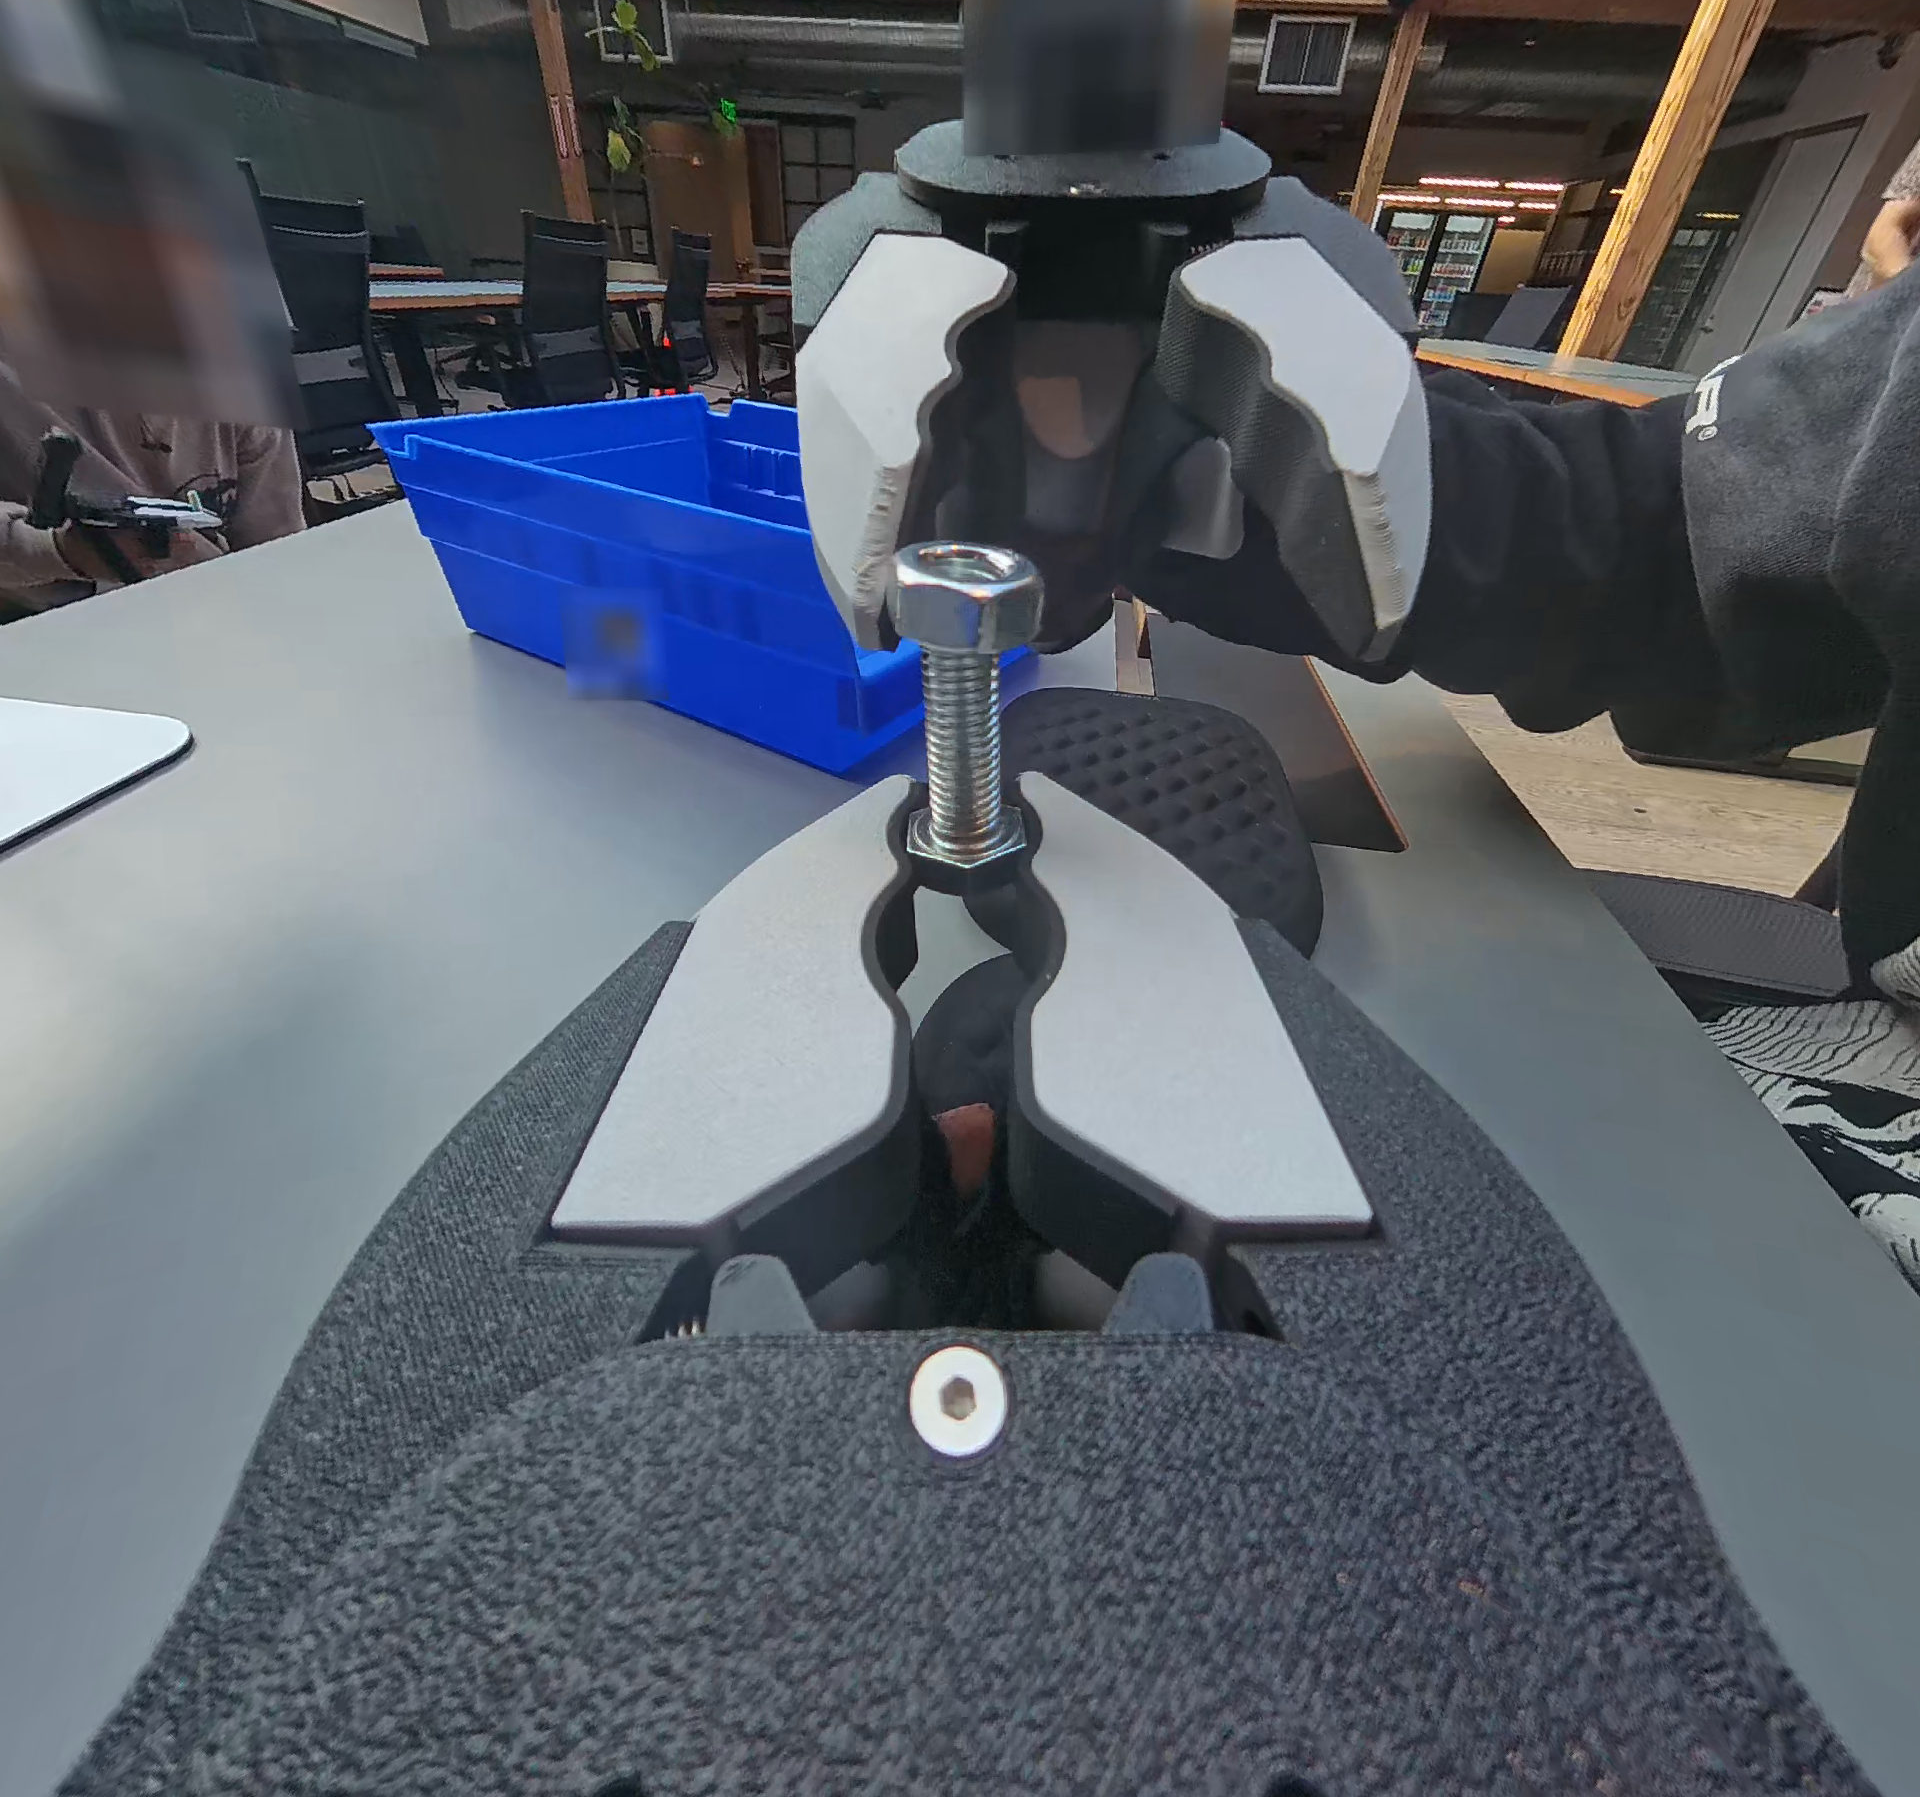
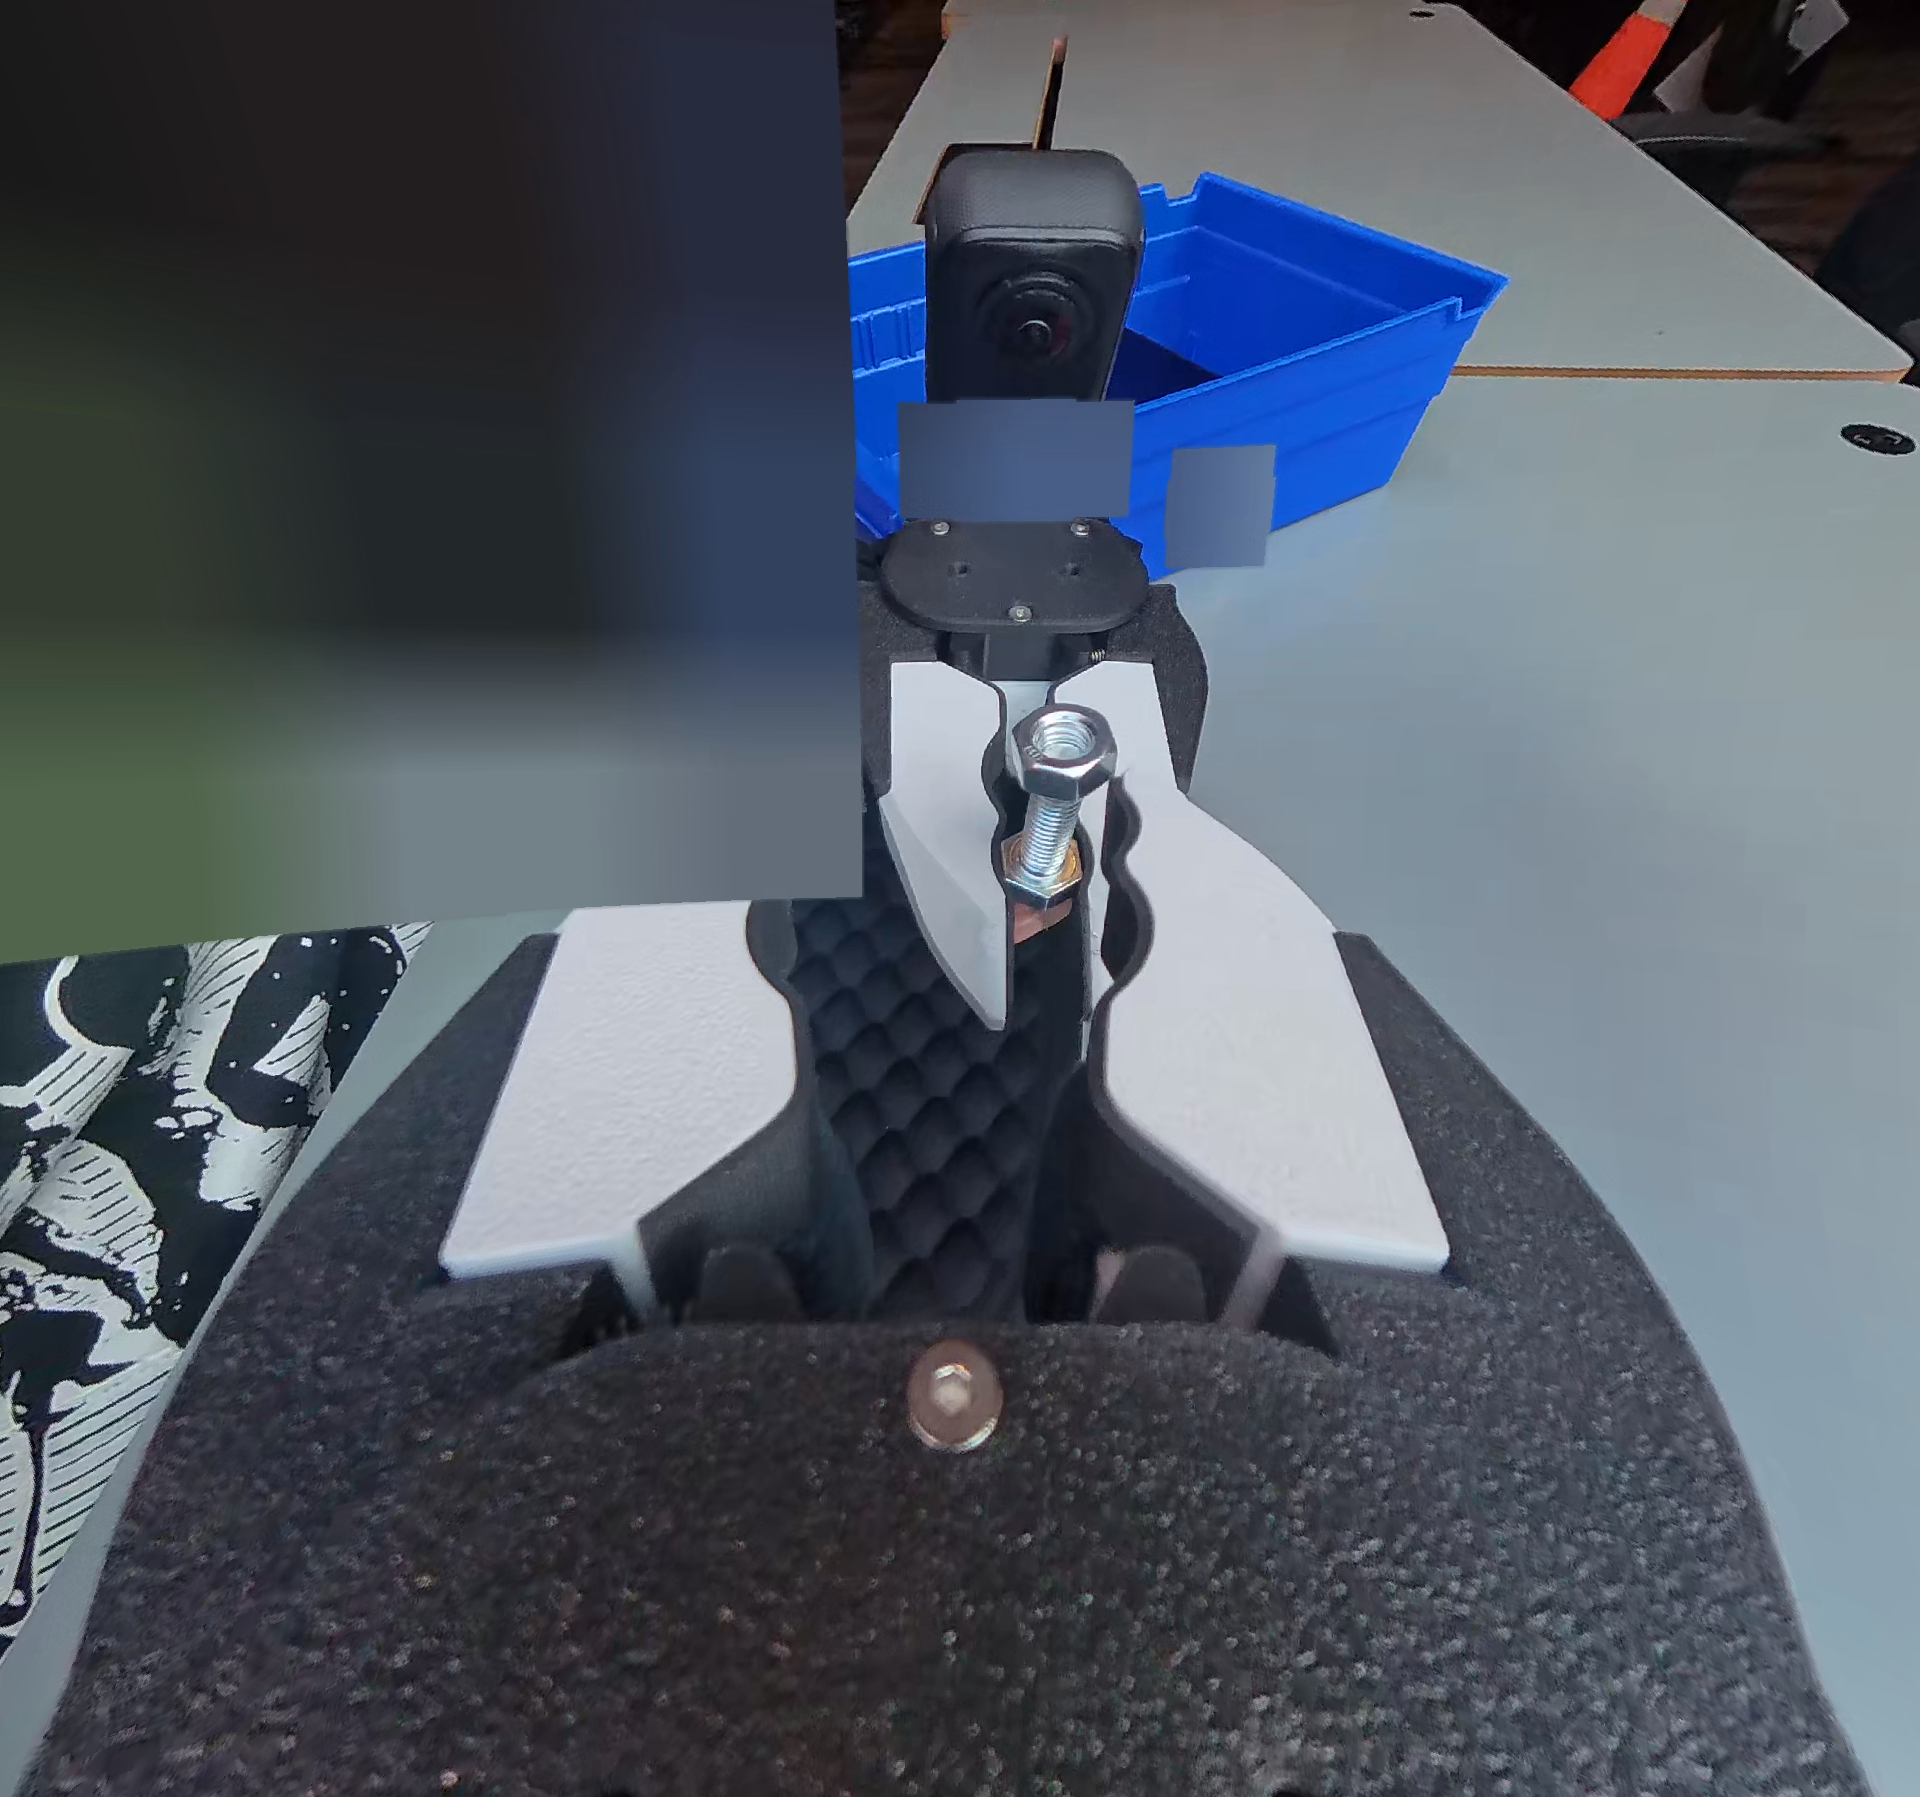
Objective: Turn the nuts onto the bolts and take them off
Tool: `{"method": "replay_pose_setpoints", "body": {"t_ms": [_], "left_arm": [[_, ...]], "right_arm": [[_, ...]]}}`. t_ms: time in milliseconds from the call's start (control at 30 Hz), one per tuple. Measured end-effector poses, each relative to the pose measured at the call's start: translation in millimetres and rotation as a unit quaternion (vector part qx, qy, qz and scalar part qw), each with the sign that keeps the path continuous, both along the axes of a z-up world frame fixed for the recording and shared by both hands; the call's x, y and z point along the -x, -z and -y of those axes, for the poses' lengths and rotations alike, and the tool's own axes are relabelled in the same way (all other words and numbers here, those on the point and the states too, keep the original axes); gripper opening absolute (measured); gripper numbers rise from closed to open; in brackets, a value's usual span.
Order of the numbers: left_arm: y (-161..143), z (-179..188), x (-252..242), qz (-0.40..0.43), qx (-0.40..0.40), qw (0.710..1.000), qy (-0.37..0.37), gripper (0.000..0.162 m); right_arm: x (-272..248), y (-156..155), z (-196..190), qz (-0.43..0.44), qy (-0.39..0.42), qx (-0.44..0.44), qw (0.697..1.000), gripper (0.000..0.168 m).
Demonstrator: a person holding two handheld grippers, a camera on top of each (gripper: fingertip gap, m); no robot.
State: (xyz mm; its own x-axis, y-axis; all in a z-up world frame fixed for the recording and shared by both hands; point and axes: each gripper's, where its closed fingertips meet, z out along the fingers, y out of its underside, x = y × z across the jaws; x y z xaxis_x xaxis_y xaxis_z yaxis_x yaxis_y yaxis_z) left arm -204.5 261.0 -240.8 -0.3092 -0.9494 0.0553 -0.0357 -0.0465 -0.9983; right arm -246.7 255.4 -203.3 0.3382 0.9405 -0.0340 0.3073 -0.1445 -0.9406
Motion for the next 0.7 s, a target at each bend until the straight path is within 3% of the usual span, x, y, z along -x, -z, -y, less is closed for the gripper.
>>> {"method": "replay_pose_setpoints", "body": {"t_ms": [433, 700], "left_arm": [[1, 2, 0, -0.003, -0.006, 1.0, 0.002, 0.014], [1, 1, 0, -0.003, -0.003, 1.0, 0.001, 0.013]], "right_arm": [[9, -7, -3, -0.013, 0.015, -0.041, 0.999, 0.067], [1, -9, 2, -0.025, 0.02, -0.037, 0.999, 0.053]]}}
